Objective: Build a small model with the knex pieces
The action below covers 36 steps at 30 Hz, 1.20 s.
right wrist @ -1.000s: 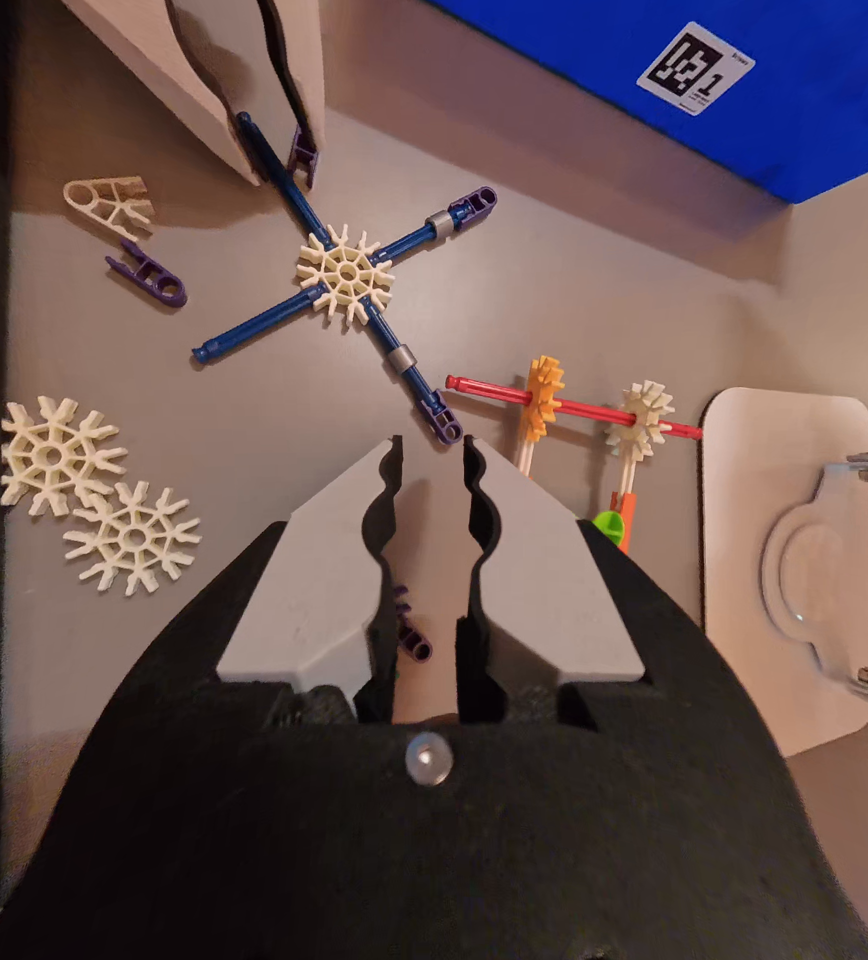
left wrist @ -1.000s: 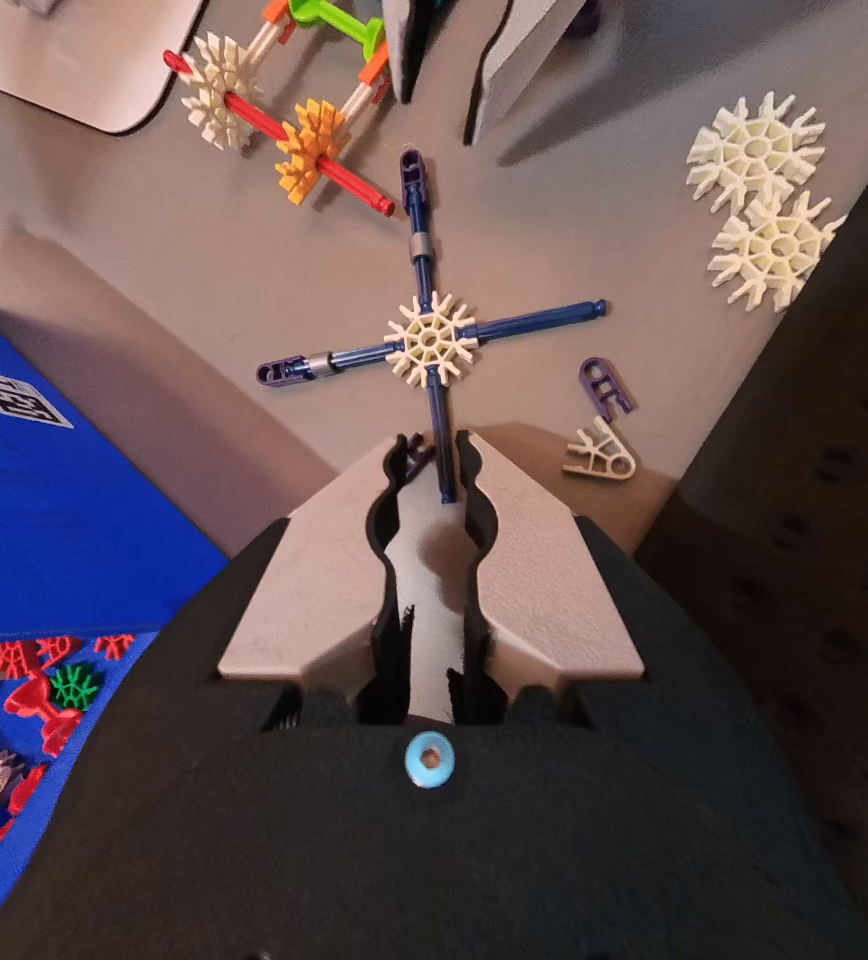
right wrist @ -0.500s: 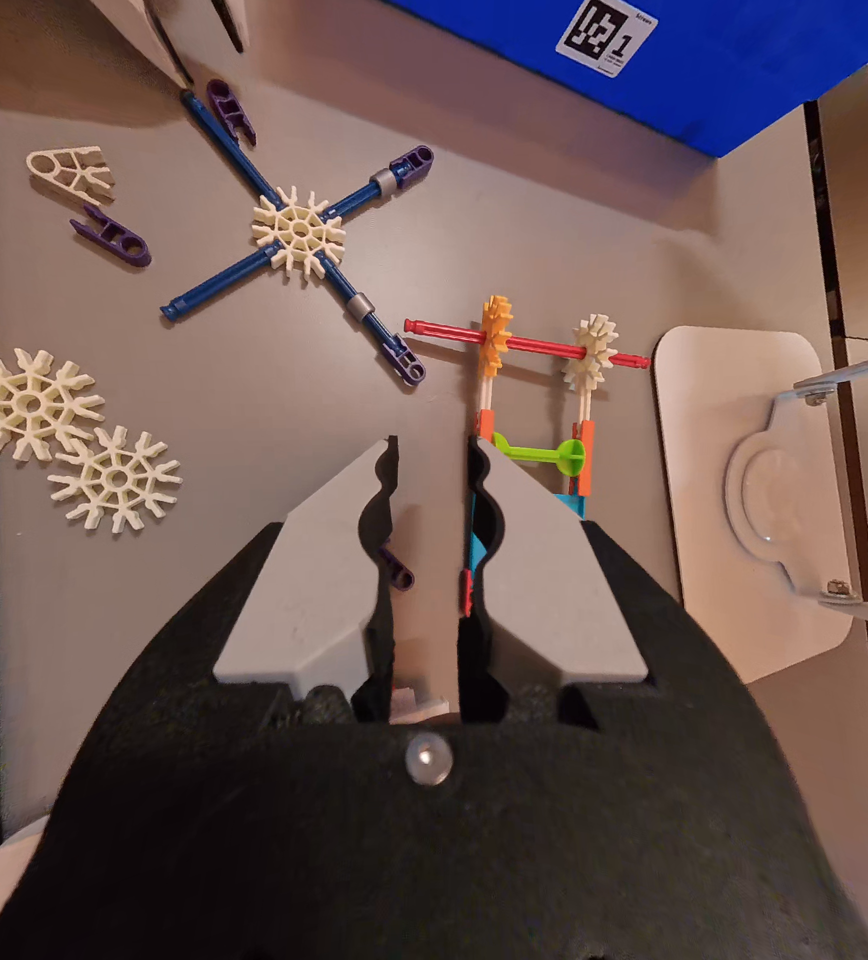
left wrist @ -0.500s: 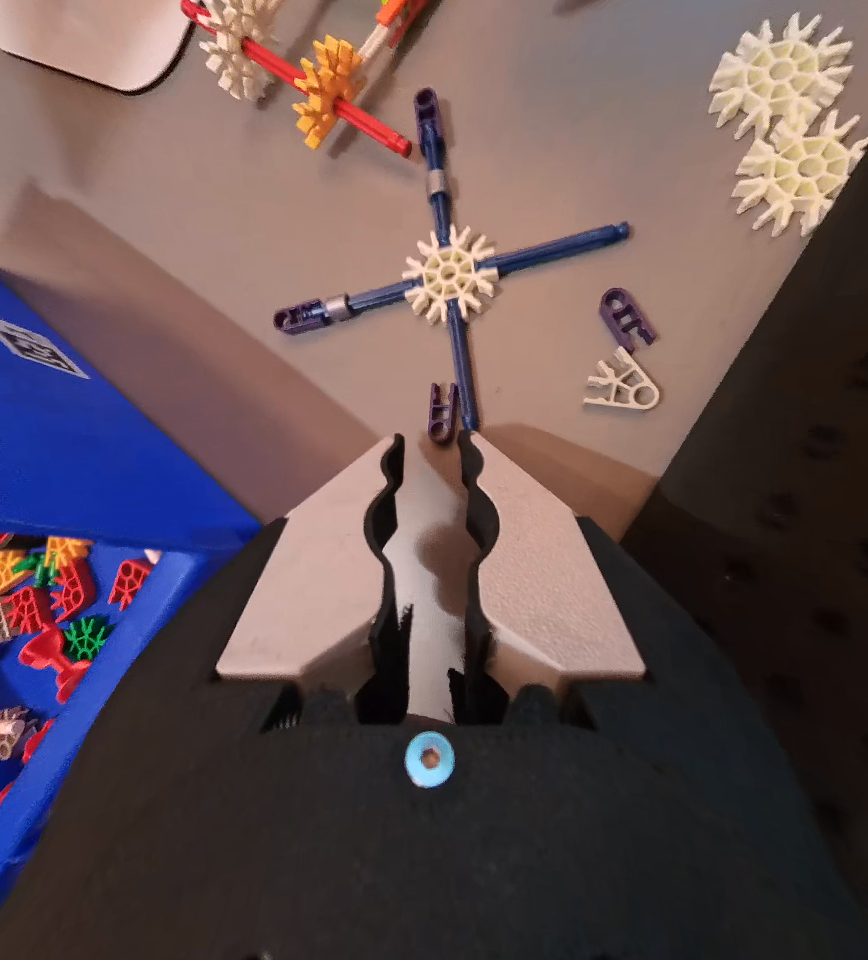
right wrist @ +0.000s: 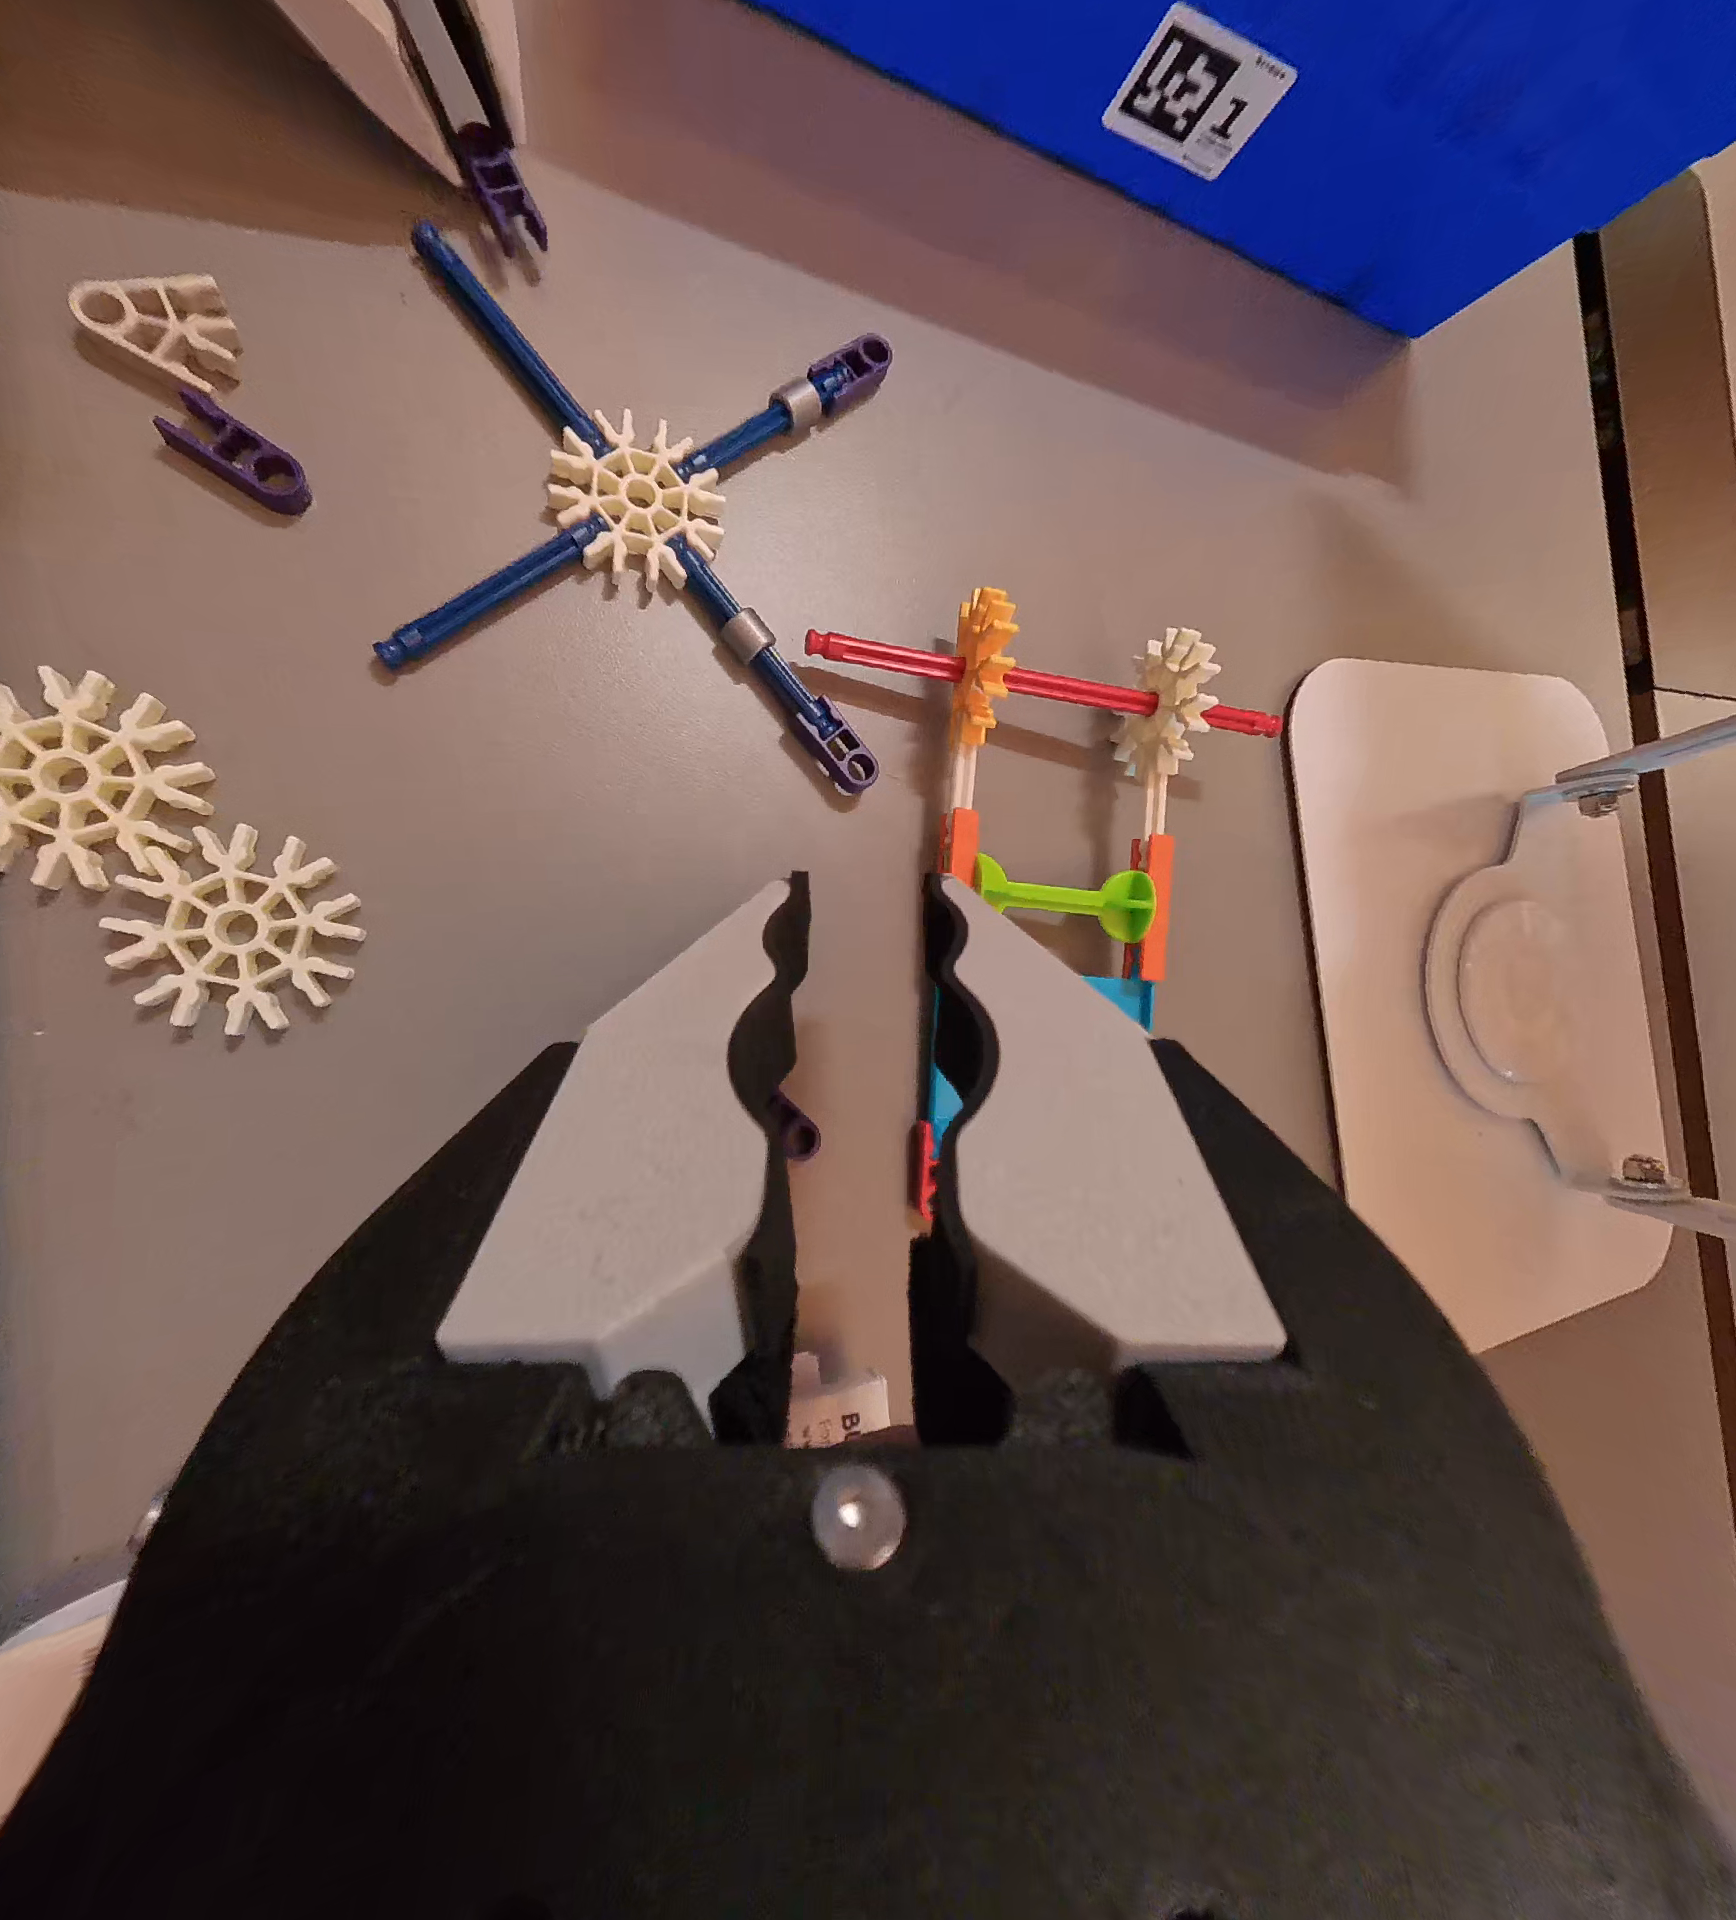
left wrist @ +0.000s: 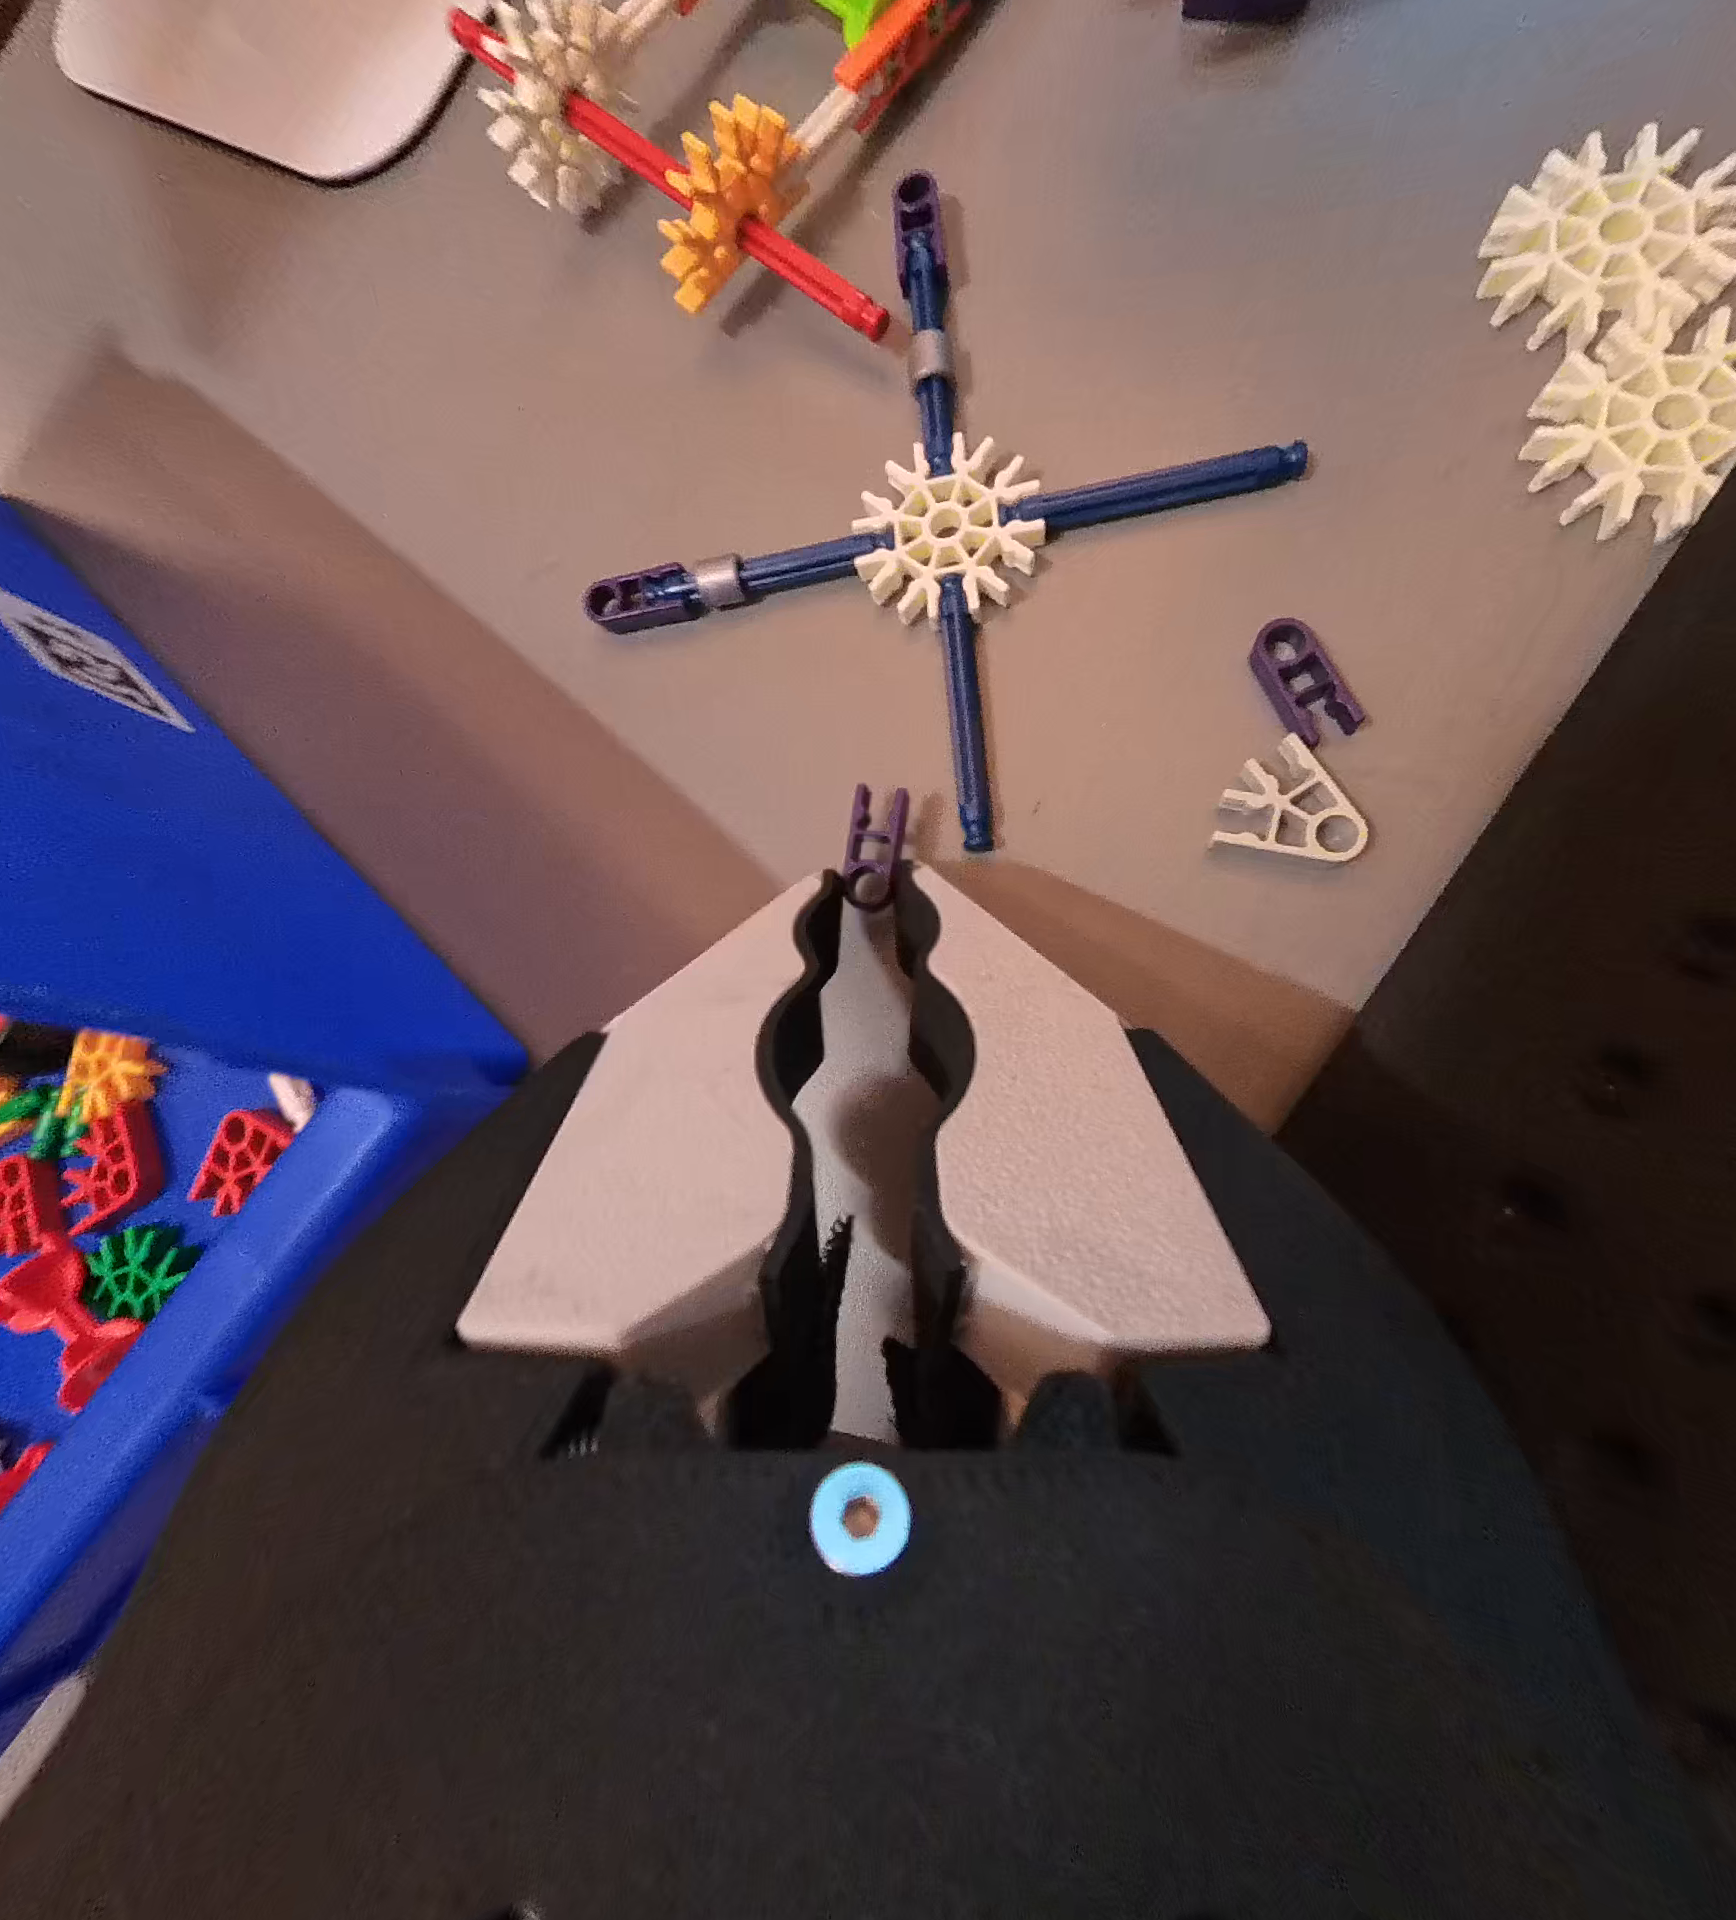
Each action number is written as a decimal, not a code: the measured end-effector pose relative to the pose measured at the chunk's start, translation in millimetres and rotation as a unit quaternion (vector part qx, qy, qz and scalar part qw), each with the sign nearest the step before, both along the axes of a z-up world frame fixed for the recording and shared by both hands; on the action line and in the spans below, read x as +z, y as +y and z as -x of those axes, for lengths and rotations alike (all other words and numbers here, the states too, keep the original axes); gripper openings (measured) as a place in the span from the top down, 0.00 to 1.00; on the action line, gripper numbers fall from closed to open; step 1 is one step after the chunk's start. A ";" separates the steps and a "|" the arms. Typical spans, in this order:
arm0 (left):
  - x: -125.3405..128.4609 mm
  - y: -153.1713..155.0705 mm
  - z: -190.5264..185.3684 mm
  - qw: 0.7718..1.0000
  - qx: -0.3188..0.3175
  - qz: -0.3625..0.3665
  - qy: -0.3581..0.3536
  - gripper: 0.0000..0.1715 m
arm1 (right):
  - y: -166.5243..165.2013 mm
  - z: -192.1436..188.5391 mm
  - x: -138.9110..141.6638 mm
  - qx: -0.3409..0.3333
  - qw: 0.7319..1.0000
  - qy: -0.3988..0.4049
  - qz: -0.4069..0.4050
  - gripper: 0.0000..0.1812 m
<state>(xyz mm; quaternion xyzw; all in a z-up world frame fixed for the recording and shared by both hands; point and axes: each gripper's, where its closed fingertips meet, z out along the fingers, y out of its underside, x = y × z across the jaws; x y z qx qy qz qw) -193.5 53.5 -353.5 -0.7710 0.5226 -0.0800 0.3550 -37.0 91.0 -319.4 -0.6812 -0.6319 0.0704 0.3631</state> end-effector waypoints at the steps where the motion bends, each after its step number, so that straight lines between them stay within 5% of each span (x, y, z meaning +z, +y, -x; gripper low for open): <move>1: 5.0 0.0 0.0 1.000 0.004 -0.006 -0.007 0.95 | -3.6 2.6 2.3 0.004 1.000 0.009 0.009 0.89; 9: 35.7 -9.2 -56.6 0.995 -0.031 -0.071 -0.068 0.96 | -45.5 43.6 13.8 0.029 0.988 0.099 0.112 0.88; 17: 67.7 -5.7 -100.6 0.958 -0.083 -0.271 -0.031 0.95 | -43.2 55.0 37.0 -0.026 0.932 0.264 0.246 0.90; 22: 84.7 -2.2 -116.0 0.948 -0.092 -0.302 -0.050 0.96 | -44.5 44.8 53.9 0.002 0.921 0.290 0.260 0.96; 29: 65.7 -8.5 -125.5 0.957 -0.149 -0.247 -0.022 0.91 | -55.8 6.8 17.3 0.023 0.942 0.146 0.302 0.98; 36: 35.2 -10.9 -99.1 0.959 -0.226 -0.165 0.037 0.90 | -87.2 -6.2 -28.4 0.087 0.909 0.002 0.408 0.98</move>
